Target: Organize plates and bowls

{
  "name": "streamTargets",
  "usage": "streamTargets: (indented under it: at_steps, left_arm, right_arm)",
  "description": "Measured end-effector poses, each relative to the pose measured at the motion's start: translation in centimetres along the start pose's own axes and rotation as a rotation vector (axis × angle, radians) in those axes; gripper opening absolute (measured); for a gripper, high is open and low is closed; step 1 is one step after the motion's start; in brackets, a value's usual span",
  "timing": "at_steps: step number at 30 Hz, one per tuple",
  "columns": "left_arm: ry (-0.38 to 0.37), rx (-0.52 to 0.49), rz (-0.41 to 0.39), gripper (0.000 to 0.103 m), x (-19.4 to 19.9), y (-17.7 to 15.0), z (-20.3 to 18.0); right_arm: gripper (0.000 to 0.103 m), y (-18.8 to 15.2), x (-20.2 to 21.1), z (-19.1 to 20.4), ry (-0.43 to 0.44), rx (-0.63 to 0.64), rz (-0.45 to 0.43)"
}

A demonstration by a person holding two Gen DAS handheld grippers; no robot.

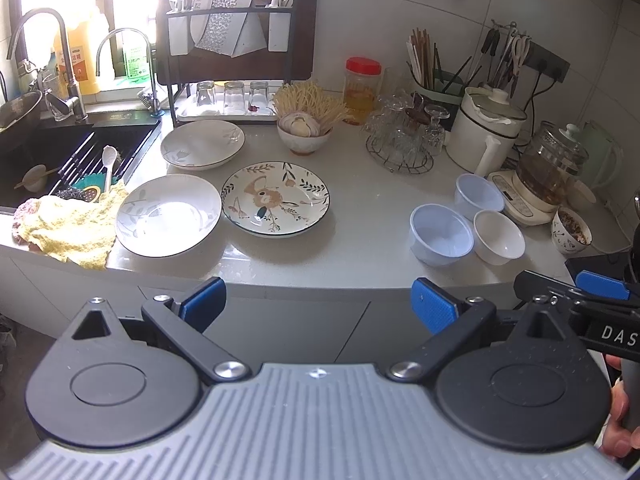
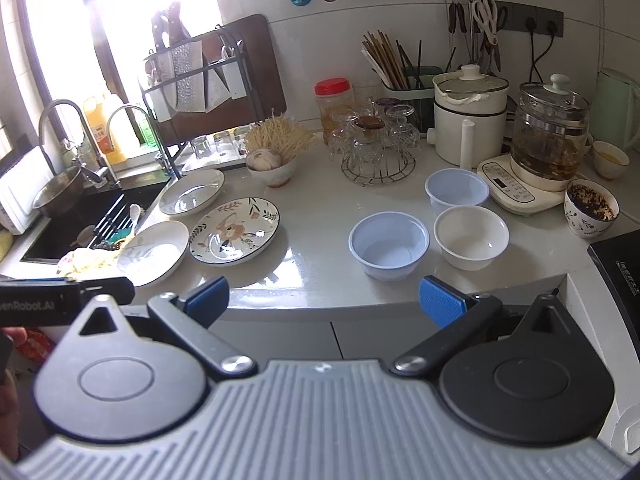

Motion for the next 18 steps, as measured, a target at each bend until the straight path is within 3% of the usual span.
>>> streamTargets:
  at_steps: [18]
  left_arm:
    - [-0.002,0.006,0.007,0.101,-0.04,-0.30,0.16]
  right_arm:
    - [0.103,-0.58,-0.05,0.23,0.024,-0.016,0.021]
Point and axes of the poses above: each gripper's, at about its wrist camera, not at the fingertips, and x roughly against the way its jaws point, z to its left, y to its top, the point moved 6 cm from there along -x, roughly the way its jaws point, and after that the axes turned 8 degrees about -x, right-handed, at the moved point
